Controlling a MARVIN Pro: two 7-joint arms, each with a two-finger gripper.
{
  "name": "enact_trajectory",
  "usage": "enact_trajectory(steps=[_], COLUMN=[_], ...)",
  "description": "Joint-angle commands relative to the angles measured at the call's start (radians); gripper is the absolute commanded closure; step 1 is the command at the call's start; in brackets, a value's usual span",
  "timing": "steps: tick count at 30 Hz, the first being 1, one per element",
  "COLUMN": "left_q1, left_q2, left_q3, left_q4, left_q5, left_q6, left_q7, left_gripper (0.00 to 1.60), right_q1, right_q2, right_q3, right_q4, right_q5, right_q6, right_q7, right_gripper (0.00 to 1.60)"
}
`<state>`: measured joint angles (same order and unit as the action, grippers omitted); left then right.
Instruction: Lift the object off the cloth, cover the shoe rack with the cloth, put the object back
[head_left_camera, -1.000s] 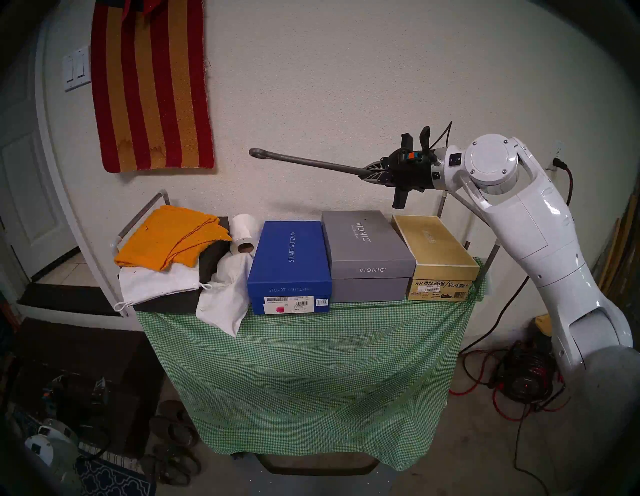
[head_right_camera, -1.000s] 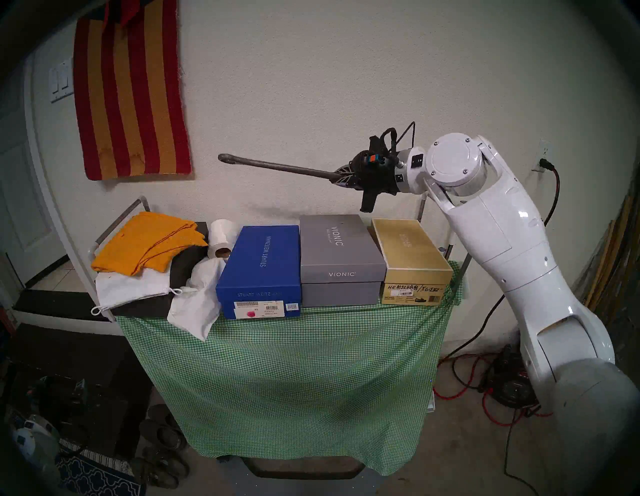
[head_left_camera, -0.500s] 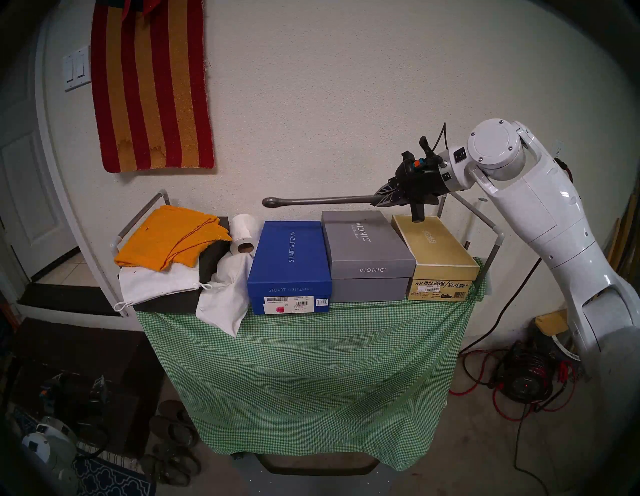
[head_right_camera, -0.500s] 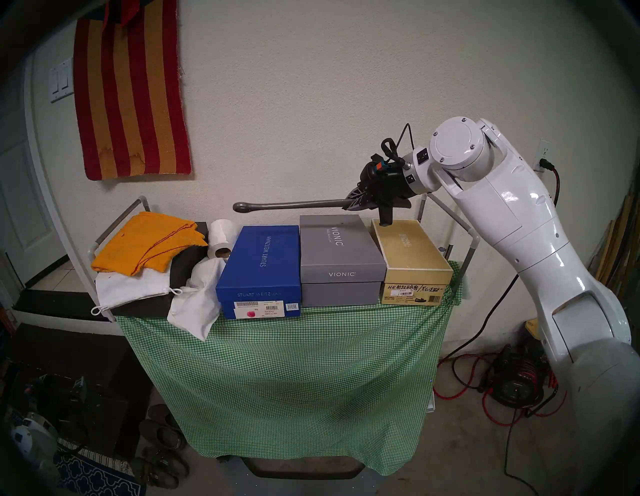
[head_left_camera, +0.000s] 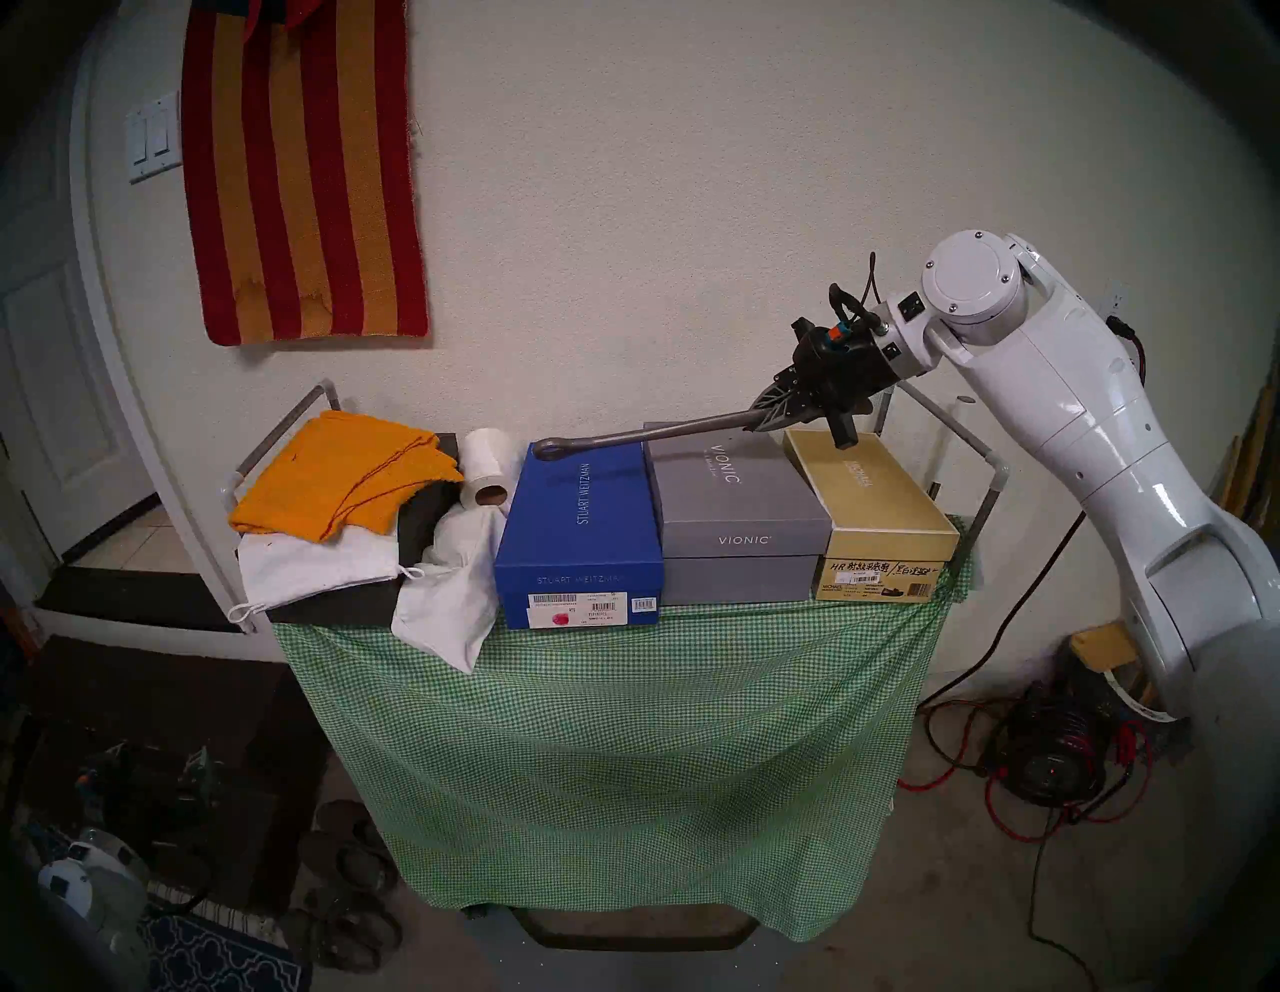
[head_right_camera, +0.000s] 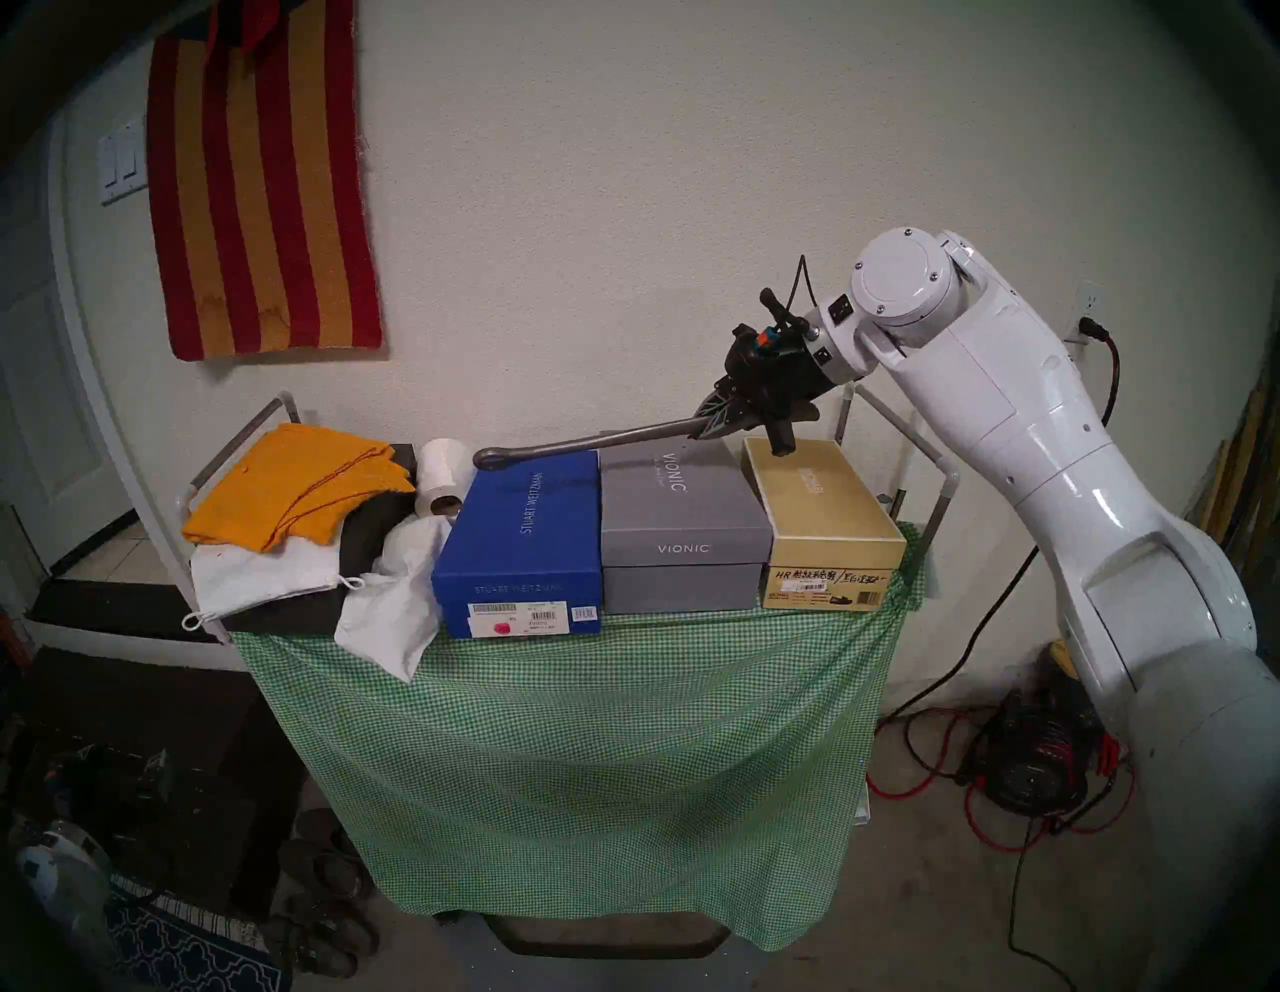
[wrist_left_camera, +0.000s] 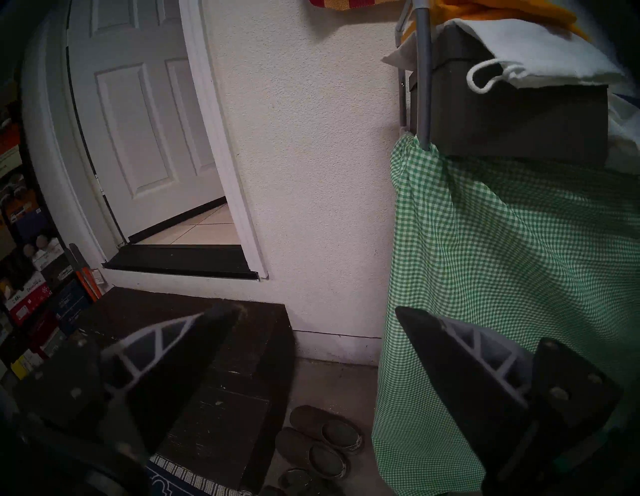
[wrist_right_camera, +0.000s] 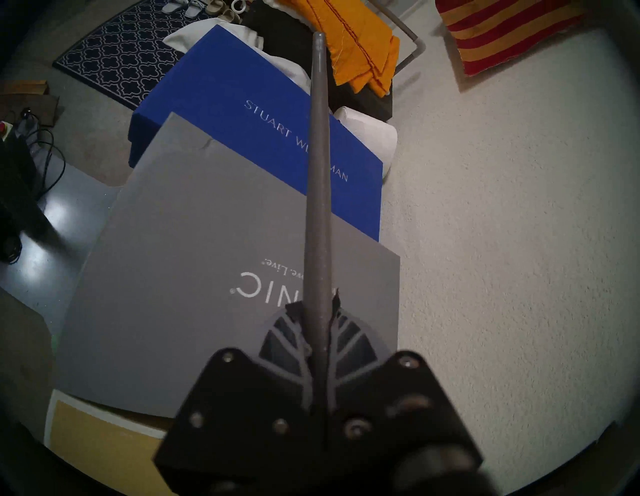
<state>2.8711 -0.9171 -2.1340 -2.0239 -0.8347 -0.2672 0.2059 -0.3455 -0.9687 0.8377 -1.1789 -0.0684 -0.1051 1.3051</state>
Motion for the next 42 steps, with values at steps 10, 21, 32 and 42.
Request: enact_trajectory(steps=[10, 21, 32, 42], left_q1=[0.009, 0.009, 0.009, 0.004], left_q2=[-0.030, -0.046, -0.060, -0.069], left_q3=[-0.018, -0.022, -0.024, -0.026], left_q4=[-0.007, -0.008, -0.008, -0.009], left_q5=[0.007, 0.016, 0.025, 0.031], left_q6=[0.020, 0.033, 0.044, 0.051], left_q7=[-0.029, -0.043, -0.053, -0.061], left_gripper=[0.00, 0.00, 0.00, 0.00], right_q1=[-0.035, -0.060, -0.032, -0.001], right_q2=[-0.005, 0.023, -0.011, -0.038], right_q3=[0.006, 0.030, 0.042, 0.056], right_q4=[0.108, 0.079, 0.121, 0.160], right_q5=[-0.019, -0.009, 0.005, 0.021], right_q6=[-0.082, -0.039, -0.032, -0.009], right_q7=[-0.059, -0.053, -0.036, -0.009], right_gripper=[1.60, 1.59, 0.32, 0.00])
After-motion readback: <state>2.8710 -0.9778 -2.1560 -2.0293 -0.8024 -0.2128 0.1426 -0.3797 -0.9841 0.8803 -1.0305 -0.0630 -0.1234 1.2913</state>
